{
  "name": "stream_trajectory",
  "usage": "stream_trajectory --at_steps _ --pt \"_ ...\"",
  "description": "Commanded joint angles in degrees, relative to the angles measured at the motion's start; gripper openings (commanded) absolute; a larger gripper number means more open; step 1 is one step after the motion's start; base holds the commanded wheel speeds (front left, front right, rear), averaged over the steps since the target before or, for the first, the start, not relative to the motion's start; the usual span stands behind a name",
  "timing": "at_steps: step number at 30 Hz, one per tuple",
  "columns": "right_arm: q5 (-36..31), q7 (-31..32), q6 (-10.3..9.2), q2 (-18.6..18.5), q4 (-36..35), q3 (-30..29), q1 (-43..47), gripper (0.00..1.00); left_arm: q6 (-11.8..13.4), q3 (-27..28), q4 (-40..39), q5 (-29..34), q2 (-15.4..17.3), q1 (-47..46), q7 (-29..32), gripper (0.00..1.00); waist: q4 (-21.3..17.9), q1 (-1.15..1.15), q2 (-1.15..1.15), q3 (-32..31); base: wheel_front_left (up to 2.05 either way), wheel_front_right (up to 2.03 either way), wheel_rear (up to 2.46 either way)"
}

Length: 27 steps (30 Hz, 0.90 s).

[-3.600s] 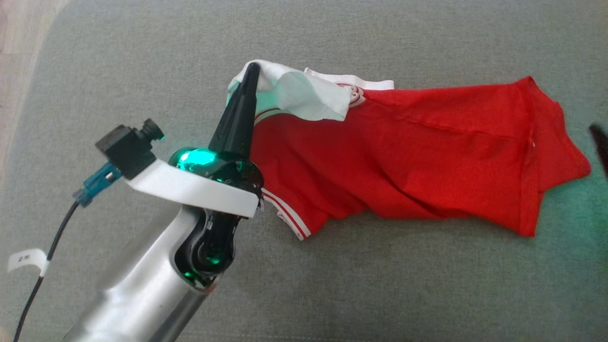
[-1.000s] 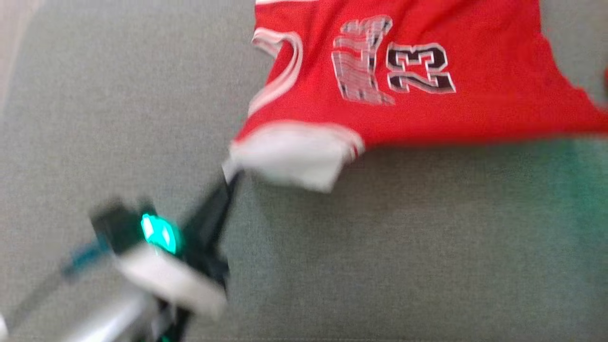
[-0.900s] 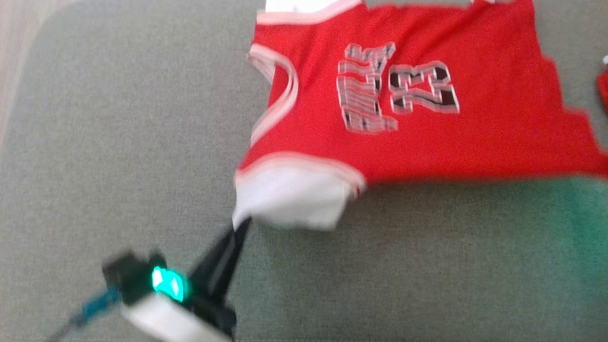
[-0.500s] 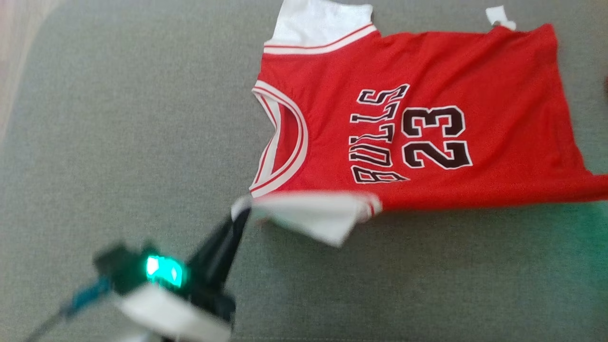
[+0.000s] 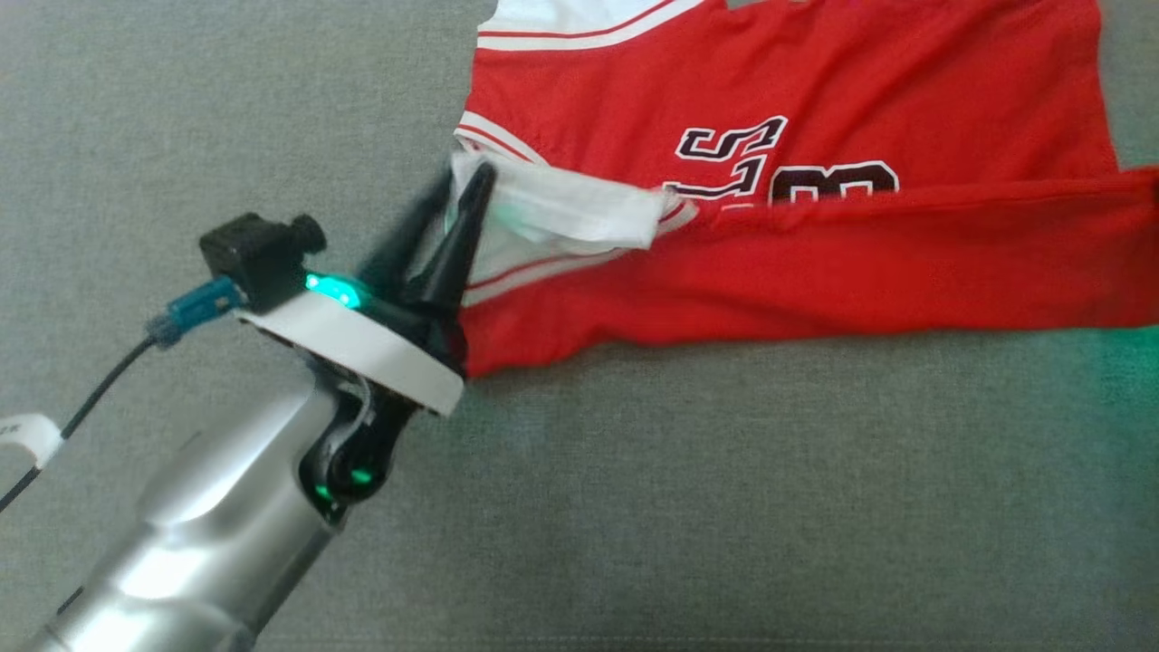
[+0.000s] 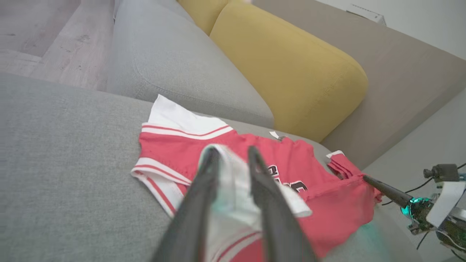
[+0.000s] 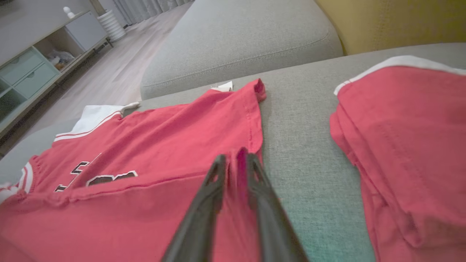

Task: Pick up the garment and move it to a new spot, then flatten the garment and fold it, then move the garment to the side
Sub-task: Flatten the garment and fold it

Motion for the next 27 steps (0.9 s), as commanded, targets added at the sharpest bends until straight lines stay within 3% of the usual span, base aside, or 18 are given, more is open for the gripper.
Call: stream_trajectory --at_steps 1,7,9,12,15,18,22,25,26,27 --pt "-0.5 -0.9 0.37 -1.4 -0.4 0.1 0.1 1.0 -0.3 3.4 -0.7 0.4 1.1 -2.2 -1.3 1.0 -0.1 -0.02 0.0 -0.1 0.0 0.0 0.0" --pt "-1.1 -3.9 0.37 -0.3 0.5 0.6 1.7 1.0 1.9 0.7 0.4 5.1 2.0 2.0 -3.6 1.0 -0.4 -0.02 0.0 -1.2 0.0 0.0 0.0" --pt "-0.9 -4.6 0.37 -0.1 0.3 0.6 2.5 1.0 3.7 -0.6 0.9 5.9 2.2 4.6 -3.5 1.0 -0.5 -0.02 0.0 -1.5 0.0 0.0 0.0" --pt "-0.5 -4.9 0.37 0.1 -0.2 0.9 3.3 1.0 8.8 -0.9 3.4 4.7 1.4 8.1 -1.8 1.0 -0.9 -0.02 0.0 -1.6 0.0 0.0 0.0" --pt "-0.4 -3.9 0.37 0.0 -0.5 1.5 3.7 1.0 11.2 -1.7 5.0 3.9 0.7 9.3 0.4 1.0 -1.1 -0.02 0.0 -1.5 0.0 0.0 0.0" --pt "-0.1 -2.1 0.37 -0.1 -0.6 2.1 3.7 1.0 11.6 -2.9 6.1 3.5 0.0 9.5 2.8 1.0 -1.3 -0.02 0.0 -1.4 0.0 0.0 0.0" --pt "-0.4 0.8 0.37 0.0 0.8 2.4 3.3 1.0 9.8 -4.8 6.5 2.7 -0.5 9.6 5.9 0.97 -1.2 -0.02 0.0 -1.6 0.0 0.0 0.0" --pt "-1.4 3.5 0.37 0.3 3.1 2.5 2.9 1.0 9.0 -5.8 6.0 2.4 -0.2 9.9 7.2 0.14 -0.9 -0.02 0.0 -2.0 0.0 0.0 0.0" --pt "-2.0 4.4 0.37 0.5 3.7 2.7 2.6 1.0 8.9 -5.8 5.8 2.5 0.0 9.9 7.3 0.0 -0.9 -0.02 0.0 -2.0 0.0 0.0 0.0" --pt "-2.1 5.6 0.37 0.9 4.6 2.7 2.3 1.0 8.8 -5.9 5.5 2.5 0.2 10.0 7.3 0.0 -0.8 -0.02 0.0 -2.1 0.0 0.0 0.0"
